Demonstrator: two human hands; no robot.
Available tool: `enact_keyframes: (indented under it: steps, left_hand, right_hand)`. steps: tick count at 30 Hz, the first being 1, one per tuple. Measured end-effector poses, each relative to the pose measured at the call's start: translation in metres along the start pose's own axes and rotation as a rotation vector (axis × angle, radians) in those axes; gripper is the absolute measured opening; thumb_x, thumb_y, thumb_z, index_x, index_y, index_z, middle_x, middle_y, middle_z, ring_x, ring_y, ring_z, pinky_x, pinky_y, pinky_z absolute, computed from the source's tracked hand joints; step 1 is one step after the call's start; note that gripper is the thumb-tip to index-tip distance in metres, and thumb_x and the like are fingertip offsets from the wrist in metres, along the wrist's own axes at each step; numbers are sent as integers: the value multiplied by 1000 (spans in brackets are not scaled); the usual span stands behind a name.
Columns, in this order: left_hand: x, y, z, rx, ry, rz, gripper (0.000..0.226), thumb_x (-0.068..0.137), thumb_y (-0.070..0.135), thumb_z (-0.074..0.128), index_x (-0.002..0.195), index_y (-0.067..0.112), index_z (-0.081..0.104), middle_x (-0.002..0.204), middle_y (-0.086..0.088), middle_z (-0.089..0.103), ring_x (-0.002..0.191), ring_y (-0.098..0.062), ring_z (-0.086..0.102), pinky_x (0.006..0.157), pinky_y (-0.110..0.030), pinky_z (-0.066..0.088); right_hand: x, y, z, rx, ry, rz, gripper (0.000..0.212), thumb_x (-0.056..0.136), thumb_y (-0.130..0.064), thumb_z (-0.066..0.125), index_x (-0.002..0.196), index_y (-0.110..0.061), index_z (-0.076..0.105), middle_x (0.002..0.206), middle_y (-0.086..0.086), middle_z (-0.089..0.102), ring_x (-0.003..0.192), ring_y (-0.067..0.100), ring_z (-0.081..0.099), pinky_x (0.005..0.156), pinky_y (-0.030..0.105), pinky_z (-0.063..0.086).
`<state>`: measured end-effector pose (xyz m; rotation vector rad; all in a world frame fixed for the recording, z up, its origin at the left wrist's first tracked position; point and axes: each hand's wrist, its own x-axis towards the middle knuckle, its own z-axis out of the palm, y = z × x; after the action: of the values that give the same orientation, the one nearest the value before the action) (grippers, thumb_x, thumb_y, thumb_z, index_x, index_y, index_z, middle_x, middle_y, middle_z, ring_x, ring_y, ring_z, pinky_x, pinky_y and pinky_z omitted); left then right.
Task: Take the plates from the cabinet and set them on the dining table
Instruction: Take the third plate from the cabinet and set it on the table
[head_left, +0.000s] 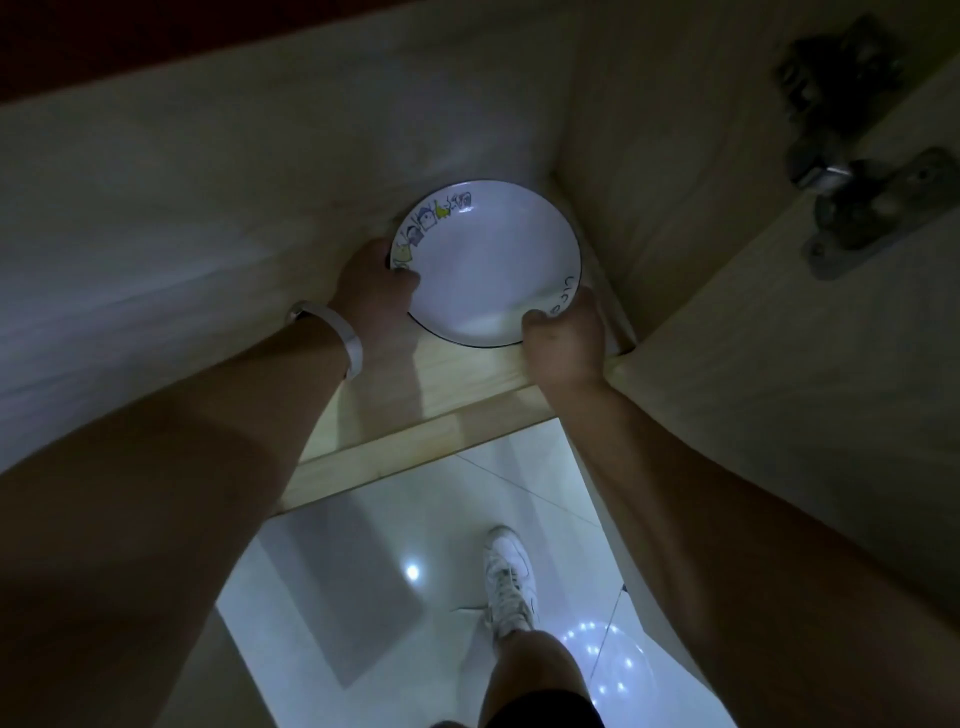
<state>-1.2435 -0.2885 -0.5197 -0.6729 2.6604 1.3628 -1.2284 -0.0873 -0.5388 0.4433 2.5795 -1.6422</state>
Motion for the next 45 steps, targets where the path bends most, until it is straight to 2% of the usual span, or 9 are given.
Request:
enact_keyframes:
  steps: [4,9,12,18,25,31,34,40,45]
  left_hand:
    - [-18,-2,-12,-27,-13,-7,21,81,6,54,97,-3,63,92,-13,64,84,-22,59,61,-26,40]
    - [-64,3,-29,-128,-23,-25,24,79,8,52,99,1,65,100,-17,70,87,-25,65,68,-33,49]
    - [-106,7,-39,-251,-12,-60,21,84,6,52,99,12,66,99,-7,71,91,-23,67,77,-39,56]
    - [-198,4,-61,-409,-52,-156,32,88,-2,51,118,6,62,115,-14,68,104,-32,66,87,-57,55]
    - [-320,27,-101,-526,14,-178,35,85,-4,53,109,19,63,108,-4,71,101,-28,67,87,-54,55]
    - [-420,66,-155,-612,13,-139,43,82,-2,54,99,37,64,93,13,75,91,-19,70,75,-50,60]
    - [-466,85,-179,-613,17,-110,44,77,3,56,105,37,64,101,10,74,94,-16,70,81,-52,59]
    - [-525,130,-205,-705,-53,8,50,71,10,55,98,52,64,103,16,74,95,-10,70,68,-30,57]
    - [-550,173,-202,-751,-119,92,50,70,10,56,95,52,65,103,12,74,97,-20,70,75,-47,61]
  right_hand:
    - [-18,0,-9,60,-33,-14,37,78,-4,58,114,-2,55,97,-1,63,82,13,59,53,-3,36]
    - [-51,-6,-35,116,-108,-34,35,79,-4,58,113,-2,55,103,5,70,90,14,68,73,23,56]
    - [-77,-14,-53,84,-144,-48,39,78,-8,59,116,-5,55,107,6,69,95,15,67,74,25,56]
    - [-155,-29,-93,78,-204,-18,40,74,-14,59,113,-23,56,101,-7,69,92,12,67,74,33,59]
    - [-256,-63,-156,60,-252,1,28,76,-10,61,93,-32,56,81,-17,69,74,2,65,60,25,55]
    - [-347,-121,-216,110,-223,15,29,76,-9,61,94,-30,58,80,-5,70,68,8,65,61,35,57]
    - [-386,-151,-249,89,-222,-6,34,75,-12,61,98,-37,58,83,-12,71,73,6,67,64,30,60]
    - [-438,-193,-310,131,-211,-30,40,70,-24,60,95,-57,55,90,-20,70,80,5,68,62,30,61]
    - [-462,-205,-359,176,-139,-63,45,74,-21,59,115,-39,55,93,-22,69,81,2,68,58,22,56]
